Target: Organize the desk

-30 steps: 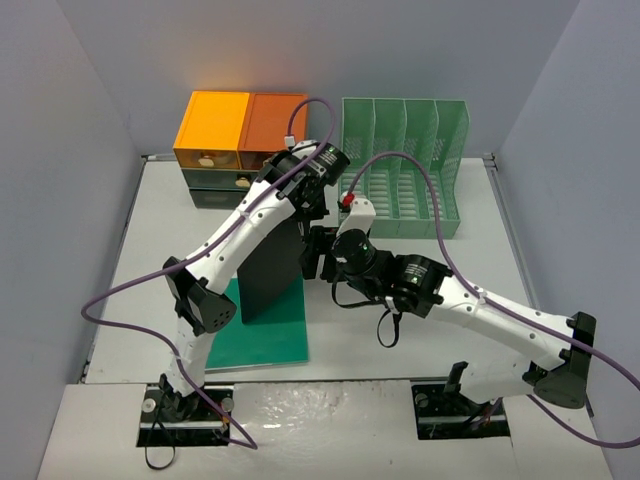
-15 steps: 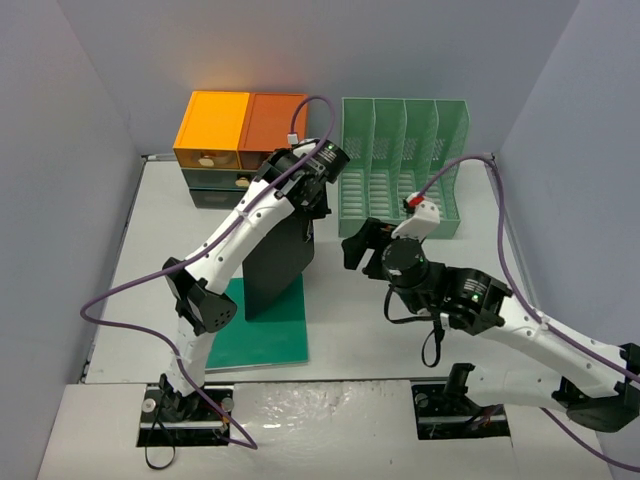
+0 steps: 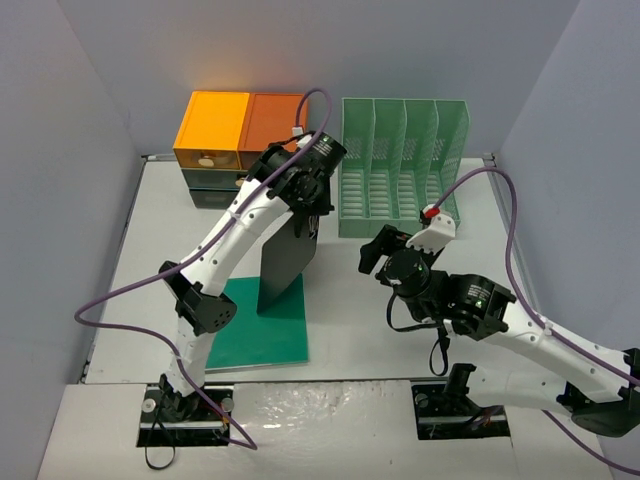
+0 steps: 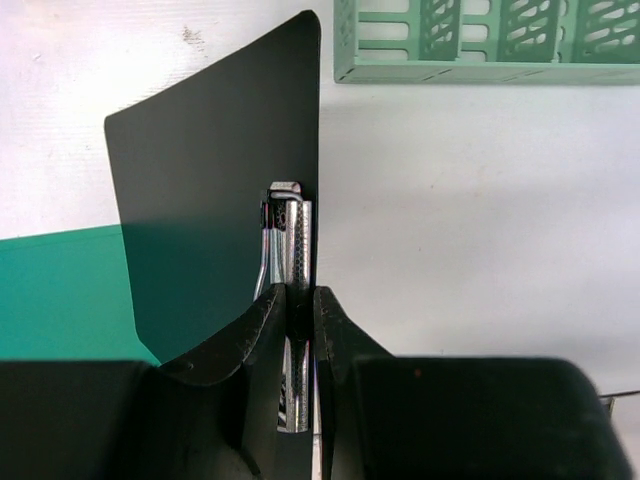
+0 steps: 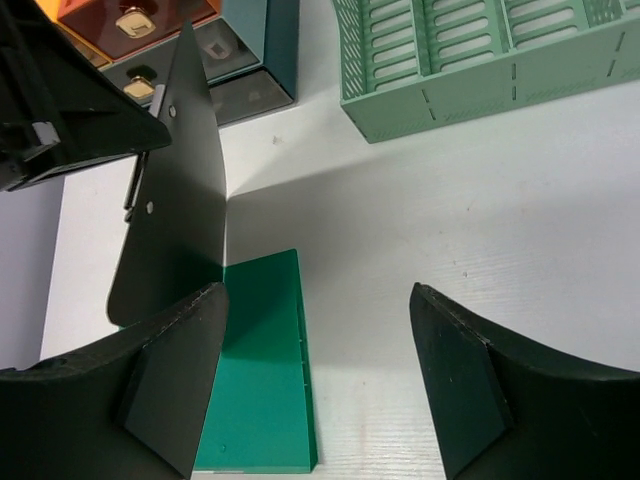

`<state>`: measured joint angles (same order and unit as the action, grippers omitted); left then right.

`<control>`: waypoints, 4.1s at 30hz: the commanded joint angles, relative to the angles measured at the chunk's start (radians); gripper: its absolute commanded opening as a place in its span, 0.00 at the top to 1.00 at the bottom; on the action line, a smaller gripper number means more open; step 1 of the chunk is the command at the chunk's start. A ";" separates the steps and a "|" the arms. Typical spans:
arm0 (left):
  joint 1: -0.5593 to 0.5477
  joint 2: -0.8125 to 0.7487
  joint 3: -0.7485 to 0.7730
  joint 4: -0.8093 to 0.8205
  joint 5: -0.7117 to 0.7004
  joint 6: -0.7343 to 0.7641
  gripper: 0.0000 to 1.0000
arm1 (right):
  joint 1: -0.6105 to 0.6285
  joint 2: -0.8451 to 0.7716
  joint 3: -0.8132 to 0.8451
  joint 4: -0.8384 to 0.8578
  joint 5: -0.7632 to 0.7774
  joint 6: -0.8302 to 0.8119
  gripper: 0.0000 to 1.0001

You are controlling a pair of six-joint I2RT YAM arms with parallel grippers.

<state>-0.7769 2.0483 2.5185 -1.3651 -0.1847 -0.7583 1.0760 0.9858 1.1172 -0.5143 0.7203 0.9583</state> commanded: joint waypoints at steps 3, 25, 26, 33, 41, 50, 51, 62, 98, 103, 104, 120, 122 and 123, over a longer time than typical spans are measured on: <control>0.002 -0.099 0.048 0.015 0.018 0.077 1.00 | 0.001 -0.008 -0.031 -0.027 0.082 0.100 0.30; -0.010 -0.248 -0.091 0.451 0.029 0.391 1.00 | 0.001 -0.027 -0.154 -0.144 0.042 0.257 0.29; -0.010 -0.250 -0.093 0.475 0.040 0.396 1.00 | 0.002 -0.023 -0.156 -0.148 0.039 0.260 0.29; -0.009 -0.258 -0.105 0.609 0.133 0.420 1.00 | 0.002 0.002 -0.153 -0.160 0.027 0.260 0.29; -0.007 -0.250 -0.046 0.685 0.185 0.428 1.00 | 0.002 0.000 -0.175 -0.170 0.016 0.275 0.29; 0.001 -0.243 -0.023 0.742 0.234 0.425 1.00 | 0.002 -0.007 -0.188 -0.194 0.001 0.287 0.29; 0.002 -0.246 -0.032 0.758 0.239 0.422 1.00 | 0.002 -0.007 -0.185 -0.198 0.000 0.289 0.29; 0.036 -0.218 -0.104 0.943 0.260 0.366 1.00 | 0.007 -0.006 -0.161 -0.238 -0.027 0.289 0.30; 0.045 -0.209 -0.594 1.453 0.104 0.273 1.00 | 0.021 0.007 -0.163 -0.302 -0.094 0.269 0.30; 0.048 -0.172 -0.569 1.458 0.113 0.294 0.78 | 0.024 -0.008 -0.170 -0.302 -0.097 0.271 0.30; 0.049 -0.167 -0.565 1.459 0.113 0.299 0.70 | 0.025 -0.013 -0.171 -0.302 -0.098 0.273 0.30; 0.101 -0.006 -0.433 1.436 0.139 0.419 0.54 | 0.035 -0.009 -0.146 -0.311 -0.097 0.253 0.30; 0.106 0.014 -0.419 1.439 0.139 0.428 0.51 | 0.035 0.000 -0.135 -0.311 -0.097 0.249 0.30; 0.111 0.031 -0.399 1.435 0.137 0.439 0.50 | 0.036 0.010 -0.126 -0.311 -0.102 0.243 0.30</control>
<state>-0.6796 2.0839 2.0270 0.0103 -0.0486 -0.3819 1.1015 0.9717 0.9412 -0.7997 0.5900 1.2058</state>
